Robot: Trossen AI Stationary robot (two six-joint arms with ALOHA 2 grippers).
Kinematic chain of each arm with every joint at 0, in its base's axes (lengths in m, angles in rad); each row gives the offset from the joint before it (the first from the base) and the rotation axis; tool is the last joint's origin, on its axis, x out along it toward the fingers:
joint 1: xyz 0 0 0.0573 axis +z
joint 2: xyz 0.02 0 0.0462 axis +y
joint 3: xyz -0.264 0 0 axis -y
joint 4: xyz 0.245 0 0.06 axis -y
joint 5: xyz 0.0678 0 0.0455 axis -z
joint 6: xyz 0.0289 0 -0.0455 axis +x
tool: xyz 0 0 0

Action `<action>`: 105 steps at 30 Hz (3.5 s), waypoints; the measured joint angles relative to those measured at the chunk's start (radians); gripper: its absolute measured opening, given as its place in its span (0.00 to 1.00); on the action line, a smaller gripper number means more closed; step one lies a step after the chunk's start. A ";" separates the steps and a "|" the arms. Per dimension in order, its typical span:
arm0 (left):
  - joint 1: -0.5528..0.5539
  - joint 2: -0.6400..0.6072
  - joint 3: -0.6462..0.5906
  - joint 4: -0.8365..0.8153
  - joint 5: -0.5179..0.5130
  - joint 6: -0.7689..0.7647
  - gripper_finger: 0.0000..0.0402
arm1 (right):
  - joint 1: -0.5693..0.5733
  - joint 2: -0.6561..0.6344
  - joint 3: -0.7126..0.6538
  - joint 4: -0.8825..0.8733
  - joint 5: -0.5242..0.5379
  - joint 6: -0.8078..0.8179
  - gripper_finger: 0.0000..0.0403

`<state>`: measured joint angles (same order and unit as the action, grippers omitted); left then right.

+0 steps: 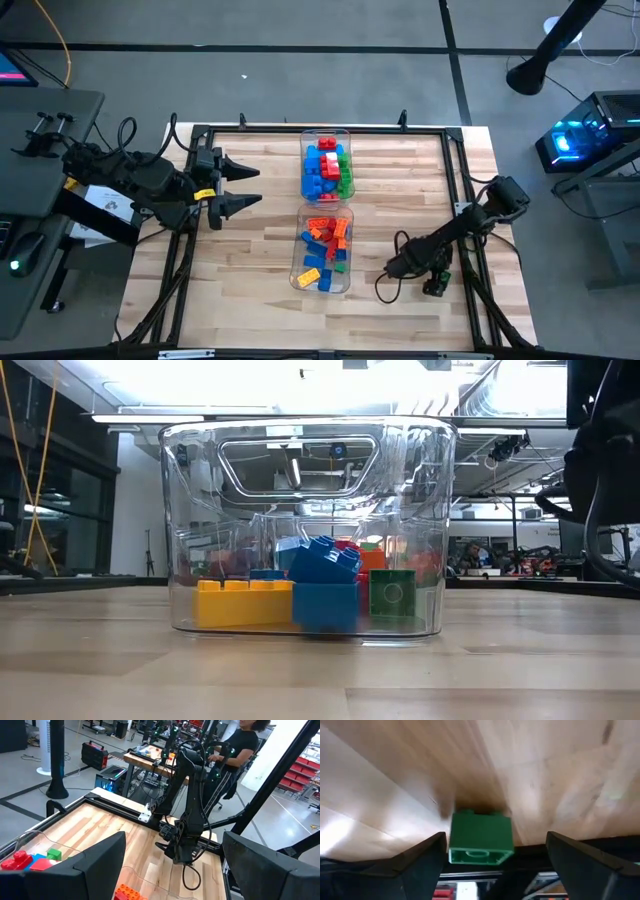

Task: Sort blocks by size
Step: Put the small green game piece into the bottom transparent bin, then return to Home Position

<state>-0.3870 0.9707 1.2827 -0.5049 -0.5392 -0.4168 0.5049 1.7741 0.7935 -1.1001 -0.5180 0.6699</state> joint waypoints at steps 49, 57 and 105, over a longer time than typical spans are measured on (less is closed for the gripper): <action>0.207 -0.285 -0.833 0.661 0.415 -0.191 0.79 | -0.219 -0.006 0.774 0.351 0.752 0.304 0.59; 0.211 -0.448 -0.864 0.643 0.361 -0.100 0.79 | -0.290 -0.029 0.776 0.339 0.700 0.297 0.80; 0.414 -0.755 -1.271 0.739 0.339 -0.070 0.79 | -0.545 -0.787 -0.011 0.668 0.526 0.002 0.81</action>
<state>0.0269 0.2158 0.0116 0.2340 -0.2006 -0.4866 -0.0397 0.9869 0.7824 -0.4321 0.0084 0.6721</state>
